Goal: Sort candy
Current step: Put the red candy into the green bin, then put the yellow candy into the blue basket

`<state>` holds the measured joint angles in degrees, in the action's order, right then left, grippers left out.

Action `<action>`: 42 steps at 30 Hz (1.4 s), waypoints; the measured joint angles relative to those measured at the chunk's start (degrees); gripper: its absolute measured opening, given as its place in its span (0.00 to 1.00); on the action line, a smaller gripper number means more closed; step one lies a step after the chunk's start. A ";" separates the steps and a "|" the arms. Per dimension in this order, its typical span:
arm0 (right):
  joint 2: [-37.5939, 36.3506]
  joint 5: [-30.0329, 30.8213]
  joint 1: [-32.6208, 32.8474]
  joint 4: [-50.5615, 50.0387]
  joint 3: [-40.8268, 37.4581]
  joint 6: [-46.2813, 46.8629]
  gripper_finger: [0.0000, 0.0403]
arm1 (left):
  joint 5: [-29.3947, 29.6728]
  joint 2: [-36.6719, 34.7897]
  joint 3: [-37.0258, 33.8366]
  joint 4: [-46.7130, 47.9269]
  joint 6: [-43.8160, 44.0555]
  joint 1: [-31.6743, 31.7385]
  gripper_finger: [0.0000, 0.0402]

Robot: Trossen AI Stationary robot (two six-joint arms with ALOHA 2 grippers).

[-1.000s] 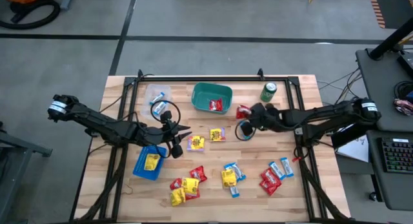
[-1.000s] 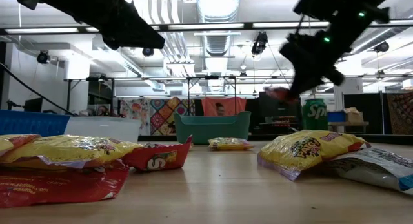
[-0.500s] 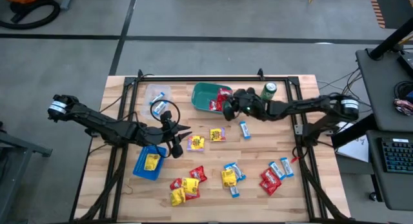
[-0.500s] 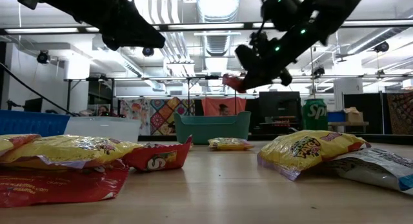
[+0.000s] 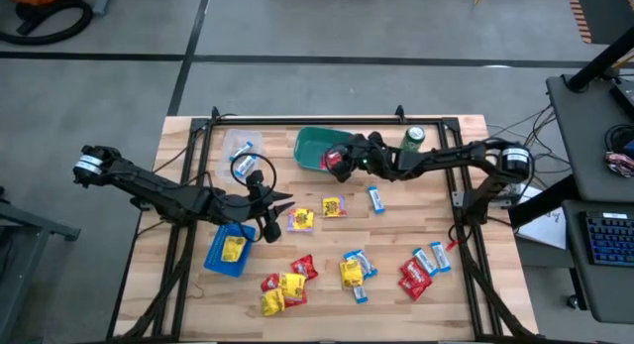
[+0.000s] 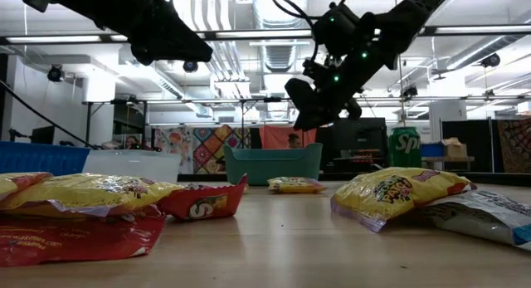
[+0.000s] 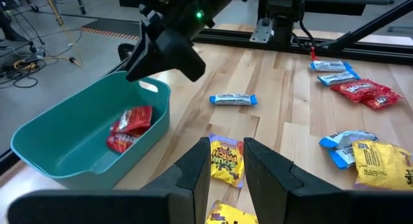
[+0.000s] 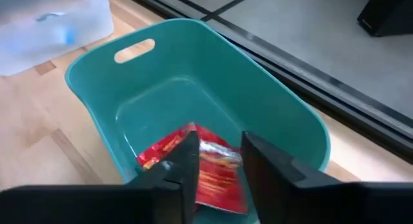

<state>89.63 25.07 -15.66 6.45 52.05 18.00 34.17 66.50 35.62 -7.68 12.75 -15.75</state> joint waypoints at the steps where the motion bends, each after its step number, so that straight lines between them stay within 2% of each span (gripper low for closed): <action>1: -0.35 -0.03 0.00 -0.93 0.30 -0.01 0.33 | 0.00 0.00 0.00 0.00 0.01 -0.01 0.19; 6: -3.35 -2.07 0.66 -5.80 1.05 -0.02 0.44 | 0.00 0.00 0.00 0.00 0.05 0.00 0.19; 13: -9.29 -16.17 3.38 -14.27 1.05 1.15 0.49 | -0.11 -0.02 0.00 -0.21 0.35 0.00 0.19; 16: -11.28 -19.80 5.77 -18.35 1.03 1.50 0.49 | -0.15 -0.02 0.00 -0.65 0.35 0.00 0.19; 25: -14.21 -20.60 14.22 -27.75 1.01 1.49 0.49 | -0.20 -0.02 0.00 -2.90 0.33 -0.02 0.19; 42: -13.36 -20.60 22.35 -31.63 0.92 1.49 0.49 | -0.26 -0.02 -0.01 -3.50 1.31 -0.01 0.19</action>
<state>76.27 4.47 6.69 -25.18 52.97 19.49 33.91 66.48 35.60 -11.18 14.06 -15.76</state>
